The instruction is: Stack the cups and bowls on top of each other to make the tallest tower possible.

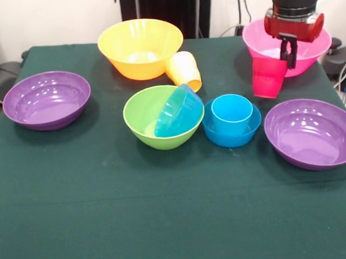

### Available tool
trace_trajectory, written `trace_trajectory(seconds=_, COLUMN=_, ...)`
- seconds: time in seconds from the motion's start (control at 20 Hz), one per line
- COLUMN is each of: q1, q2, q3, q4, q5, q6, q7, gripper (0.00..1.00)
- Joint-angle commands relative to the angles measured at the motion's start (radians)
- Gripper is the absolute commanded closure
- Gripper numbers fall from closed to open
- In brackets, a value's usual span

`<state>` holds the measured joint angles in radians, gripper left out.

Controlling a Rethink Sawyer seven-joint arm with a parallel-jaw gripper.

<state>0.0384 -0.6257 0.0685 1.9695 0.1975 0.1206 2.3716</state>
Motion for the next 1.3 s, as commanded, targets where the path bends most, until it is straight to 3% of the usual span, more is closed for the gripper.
trace_trajectory(seconds=0.05, q1=0.027, q2=-0.021, q3=-0.017, q4=-0.067, q5=-0.137, q6=0.135, q7=-0.082, gripper=1.0)
trace_trajectory(seconds=0.35, q1=0.047, q2=-0.047, q3=-0.042, q4=-0.162, q5=-0.155, q6=0.263, q7=-0.067, gripper=1.0)
trace_trajectory(seconds=0.65, q1=0.041, q2=-0.039, q3=-0.031, q4=-0.229, q5=-0.167, q6=0.321, q7=-0.043, gripper=1.0)
trace_trajectory(seconds=1.0, q1=0.02, q2=-0.036, q3=-0.001, q4=-0.253, q5=-0.163, q6=0.361, q7=-0.032, gripper=1.0)
trace_trajectory(seconds=1.2, q1=-0.007, q2=-0.038, q3=0.022, q4=-0.281, q5=-0.152, q6=0.438, q7=-0.052, gripper=1.0)
trace_trajectory(seconds=1.3, q1=-0.033, q2=-0.052, q3=0.037, q4=-0.251, q5=-0.148, q6=0.461, q7=-0.066, gripper=1.0)
